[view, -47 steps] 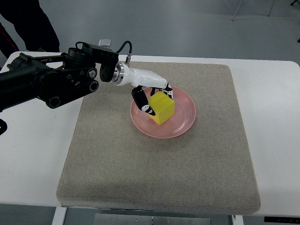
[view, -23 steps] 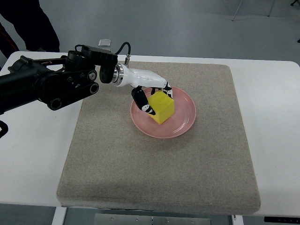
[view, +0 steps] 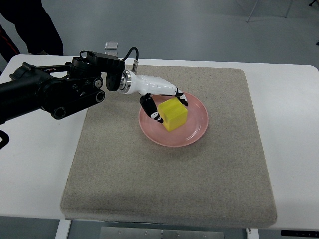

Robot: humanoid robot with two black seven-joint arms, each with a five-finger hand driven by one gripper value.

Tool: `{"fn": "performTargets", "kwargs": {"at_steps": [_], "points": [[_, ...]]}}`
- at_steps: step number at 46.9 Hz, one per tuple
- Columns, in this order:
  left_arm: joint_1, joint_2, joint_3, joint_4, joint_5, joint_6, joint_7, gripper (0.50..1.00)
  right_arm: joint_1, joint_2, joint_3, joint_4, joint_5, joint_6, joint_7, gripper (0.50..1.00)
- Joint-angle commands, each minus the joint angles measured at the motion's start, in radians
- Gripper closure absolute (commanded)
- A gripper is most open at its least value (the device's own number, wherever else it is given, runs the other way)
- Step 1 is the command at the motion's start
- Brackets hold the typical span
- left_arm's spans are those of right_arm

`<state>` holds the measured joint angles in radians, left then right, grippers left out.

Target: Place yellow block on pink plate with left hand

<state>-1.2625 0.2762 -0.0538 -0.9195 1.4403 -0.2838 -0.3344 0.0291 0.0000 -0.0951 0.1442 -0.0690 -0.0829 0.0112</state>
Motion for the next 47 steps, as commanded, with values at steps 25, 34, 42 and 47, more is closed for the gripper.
{"fn": "performTargets", "kwargs": {"at_steps": [25,34,42,47], "points": [[-0.012,0.018,-0.018,-0.002,-0.017,0.000,0.000,0.544,0.000,0.000,0.000,0.000,0.000,0.000,0.000,0.576],[-0.020,0.055,-0.049,0.013,-0.018,0.000,0.000,0.542,0.000,0.000,0.000,0.000,0.000,0.000,0.000,0.576],[-0.017,0.067,-0.087,0.123,-0.021,0.000,0.000,0.544,0.000,0.000,0.000,0.000,0.000,0.000,0.000,0.576],[-0.009,0.069,-0.093,0.211,-0.031,0.005,0.000,0.544,0.000,0.000,0.000,0.000,0.000,0.000,0.001,0.576]]}}
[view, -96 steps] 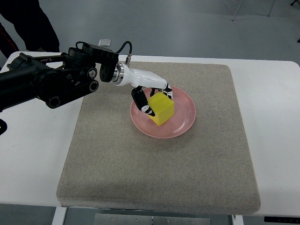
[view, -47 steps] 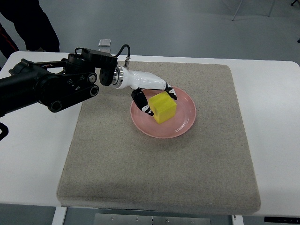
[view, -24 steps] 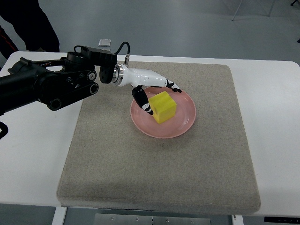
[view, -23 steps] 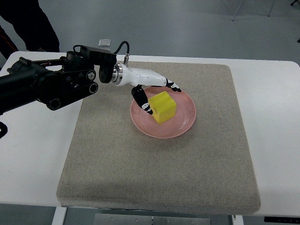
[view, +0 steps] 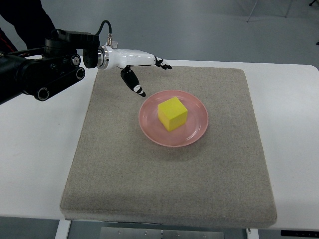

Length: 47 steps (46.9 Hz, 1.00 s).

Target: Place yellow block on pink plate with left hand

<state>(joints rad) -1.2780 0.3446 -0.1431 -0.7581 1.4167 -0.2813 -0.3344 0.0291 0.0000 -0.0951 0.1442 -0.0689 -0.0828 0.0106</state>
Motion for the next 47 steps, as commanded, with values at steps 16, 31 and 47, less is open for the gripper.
{"fn": "performTargets", "kwargs": {"at_steps": [16,31,47], "points": [[0.026,-0.006,-0.012,0.256,-0.151,0.048,0.000,0.544,0.000,0.000,0.000,0.000,0.000,0.000,0.000,0.576],[0.042,-0.015,-0.016,0.348,-0.327,0.209,0.000,0.544,0.000,0.000,0.000,0.000,0.000,0.000,0.000,0.576],[0.150,-0.075,-0.020,0.399,-0.734,0.352,0.002,0.544,0.000,0.000,0.000,0.000,0.001,0.000,0.000,0.576]]}}
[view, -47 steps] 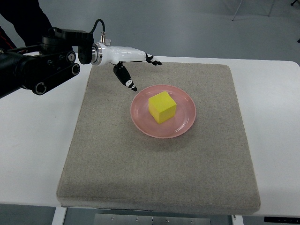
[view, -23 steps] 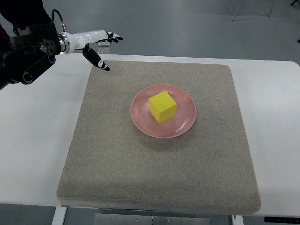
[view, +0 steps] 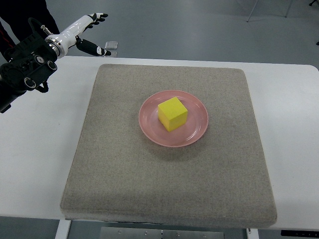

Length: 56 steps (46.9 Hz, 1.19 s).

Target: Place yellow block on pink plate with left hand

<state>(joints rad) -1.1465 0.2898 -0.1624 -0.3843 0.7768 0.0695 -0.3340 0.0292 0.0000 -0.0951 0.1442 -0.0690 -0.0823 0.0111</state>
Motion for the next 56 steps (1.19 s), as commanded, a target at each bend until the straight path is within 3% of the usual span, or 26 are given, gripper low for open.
{"fn": "performTargets", "kwargs": {"at_steps": [1,14,22,29,34,45,56], "points": [[0.024,-0.026,0.000,0.036,-0.129,0.001,0.001,0.544,0.000,0.000,0.000,0.000,0.000,-0.001,0.001,0.576],[0.039,-0.055,-0.003,0.082,-0.500,-0.031,0.000,0.544,0.000,0.000,0.000,0.000,0.000,0.001,0.000,0.576],[0.060,-0.052,-0.035,0.085,-0.629,-0.163,-0.011,0.544,0.000,0.000,0.000,0.000,0.000,-0.001,0.000,0.576],[0.093,-0.052,-0.155,0.116,-0.657,-0.321,-0.011,0.542,0.000,0.000,0.000,0.000,0.001,0.001,0.000,0.576],[0.103,-0.055,-0.247,0.130,-0.657,-0.389,-0.011,0.542,0.000,0.000,0.000,0.000,0.000,-0.001,0.000,0.576],[0.110,-0.058,-0.272,0.131,-0.657,-0.395,-0.011,0.542,0.000,0.000,0.000,0.000,0.000,-0.001,0.000,0.576],[0.108,-0.081,-0.321,0.151,-0.692,-0.353,-0.005,0.542,0.000,0.000,0.000,0.000,0.000,-0.001,0.000,0.576]]}}
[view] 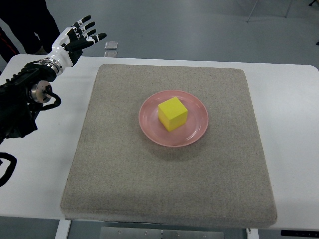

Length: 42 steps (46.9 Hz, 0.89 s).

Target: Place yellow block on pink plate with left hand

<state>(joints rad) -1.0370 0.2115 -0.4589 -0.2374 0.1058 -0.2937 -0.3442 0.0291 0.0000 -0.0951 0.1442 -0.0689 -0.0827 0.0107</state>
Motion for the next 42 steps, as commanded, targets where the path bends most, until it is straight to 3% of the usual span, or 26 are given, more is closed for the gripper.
{"fn": "performTargets", "kwargs": {"at_steps": [1,42], "points": [[-0.001,-0.004,-0.029,0.006,-0.028,0.013,0.010,0.542,0.000,0.000,0.000,0.000,0.000,0.000,0.000,0.576],[-0.034,-0.014,-0.030,0.001,-0.130,0.005,0.008,0.538,0.000,0.000,0.000,0.000,0.000,0.000,0.000,0.576]]}}
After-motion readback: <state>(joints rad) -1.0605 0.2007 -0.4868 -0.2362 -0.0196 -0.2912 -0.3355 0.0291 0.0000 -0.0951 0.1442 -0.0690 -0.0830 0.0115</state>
